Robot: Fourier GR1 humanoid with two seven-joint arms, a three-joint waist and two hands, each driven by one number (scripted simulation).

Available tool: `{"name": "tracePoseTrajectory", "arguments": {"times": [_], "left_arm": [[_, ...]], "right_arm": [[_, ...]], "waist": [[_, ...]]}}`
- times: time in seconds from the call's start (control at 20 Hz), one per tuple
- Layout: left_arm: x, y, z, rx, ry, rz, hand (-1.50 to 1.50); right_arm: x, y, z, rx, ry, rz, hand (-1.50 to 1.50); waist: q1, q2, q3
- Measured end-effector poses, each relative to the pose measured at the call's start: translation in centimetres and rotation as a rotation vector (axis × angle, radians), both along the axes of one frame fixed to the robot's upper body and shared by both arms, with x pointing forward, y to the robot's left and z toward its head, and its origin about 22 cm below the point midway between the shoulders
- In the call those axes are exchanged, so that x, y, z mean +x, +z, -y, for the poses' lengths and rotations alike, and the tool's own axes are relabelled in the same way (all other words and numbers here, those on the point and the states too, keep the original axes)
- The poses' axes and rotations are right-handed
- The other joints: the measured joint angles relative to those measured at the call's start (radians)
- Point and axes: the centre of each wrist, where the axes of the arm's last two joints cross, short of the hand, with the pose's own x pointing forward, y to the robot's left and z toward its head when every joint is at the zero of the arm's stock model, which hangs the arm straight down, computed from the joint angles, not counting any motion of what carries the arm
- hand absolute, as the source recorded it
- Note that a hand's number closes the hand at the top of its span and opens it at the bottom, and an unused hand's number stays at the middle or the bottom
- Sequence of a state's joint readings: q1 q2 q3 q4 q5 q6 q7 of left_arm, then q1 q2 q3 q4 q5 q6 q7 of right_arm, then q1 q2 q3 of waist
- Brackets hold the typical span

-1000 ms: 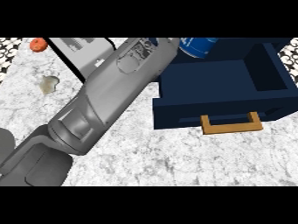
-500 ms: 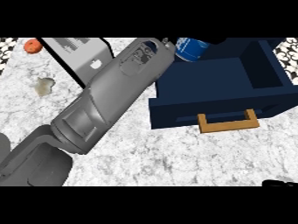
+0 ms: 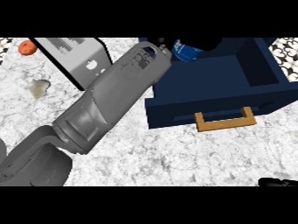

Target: Pick up the can, place it into the drawer and close the drawer

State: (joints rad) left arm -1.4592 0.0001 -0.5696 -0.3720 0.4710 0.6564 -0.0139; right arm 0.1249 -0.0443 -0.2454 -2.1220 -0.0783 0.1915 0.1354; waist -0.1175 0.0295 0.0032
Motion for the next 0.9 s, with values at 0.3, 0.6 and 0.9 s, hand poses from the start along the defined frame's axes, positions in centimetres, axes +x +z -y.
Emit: {"name": "tracePoseTrajectory", "arguments": {"times": [0.3,0.6,0.9], "left_arm": [[0.2,-0.8,-0.4,0.002,0.05,-0.002,-1.5],[0.2,-1.3,-0.6,-0.009,0.092,0.006,-1.5],[0.0,-1.9,-0.7,-0.048,0.104,0.007,-1.5]], "right_arm": [[0.4,0.1,0.1,-0.009,0.011,0.005,-1.5],[0.2,0.5,-0.1,-0.017,0.018,0.009,-1.5],[-0.1,1.2,0.4,-0.084,0.002,0.047,-1.5]], "waist": [[-0.011,0.003,0.0],[-0.016,0.003,0.0],[-0.011,0.002,-0.001]]}}
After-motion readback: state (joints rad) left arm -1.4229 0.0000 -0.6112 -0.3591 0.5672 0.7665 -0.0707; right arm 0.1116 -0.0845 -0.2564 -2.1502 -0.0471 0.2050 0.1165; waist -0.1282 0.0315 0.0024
